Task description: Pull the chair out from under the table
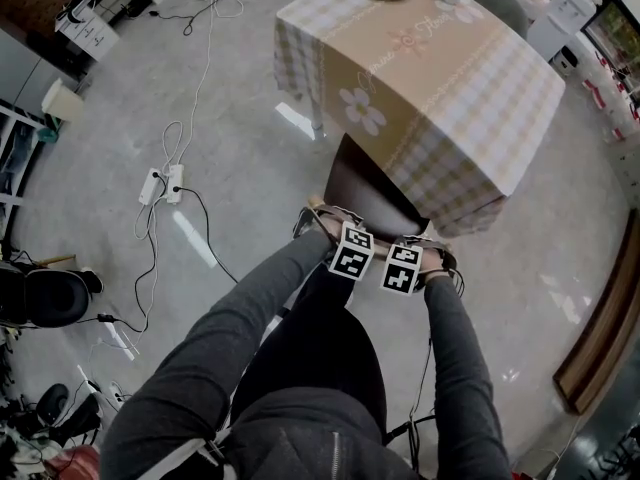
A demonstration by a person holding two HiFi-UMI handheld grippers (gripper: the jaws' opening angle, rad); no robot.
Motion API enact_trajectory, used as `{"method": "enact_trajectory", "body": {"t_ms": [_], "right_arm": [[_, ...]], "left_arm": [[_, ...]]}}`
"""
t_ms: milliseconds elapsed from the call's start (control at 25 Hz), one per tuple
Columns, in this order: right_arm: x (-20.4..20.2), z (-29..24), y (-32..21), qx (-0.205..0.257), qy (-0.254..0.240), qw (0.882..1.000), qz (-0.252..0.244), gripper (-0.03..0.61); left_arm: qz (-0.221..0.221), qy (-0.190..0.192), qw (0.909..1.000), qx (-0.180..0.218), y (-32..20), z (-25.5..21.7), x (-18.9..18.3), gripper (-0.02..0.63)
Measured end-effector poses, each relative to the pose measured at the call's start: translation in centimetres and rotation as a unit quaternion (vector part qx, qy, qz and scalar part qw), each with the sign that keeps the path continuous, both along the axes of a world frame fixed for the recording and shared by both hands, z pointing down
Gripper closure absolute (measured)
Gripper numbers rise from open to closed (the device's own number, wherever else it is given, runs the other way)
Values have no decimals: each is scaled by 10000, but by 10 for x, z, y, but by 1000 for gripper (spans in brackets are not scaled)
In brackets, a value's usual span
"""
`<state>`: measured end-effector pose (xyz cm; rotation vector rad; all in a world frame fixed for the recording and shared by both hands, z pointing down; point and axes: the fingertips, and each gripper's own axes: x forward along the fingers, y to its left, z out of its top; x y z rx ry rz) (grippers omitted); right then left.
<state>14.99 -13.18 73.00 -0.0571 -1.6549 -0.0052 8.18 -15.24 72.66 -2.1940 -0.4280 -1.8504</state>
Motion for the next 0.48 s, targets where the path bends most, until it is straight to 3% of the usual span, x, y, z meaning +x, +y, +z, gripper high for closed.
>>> {"method": "enact_trajectory", "body": {"t_ms": [480], "right_arm": [[-1,1,15,65,-83,9999,-38,445]], "left_arm": [[-25,-68,10000,8,17,2,-1,453]]}}
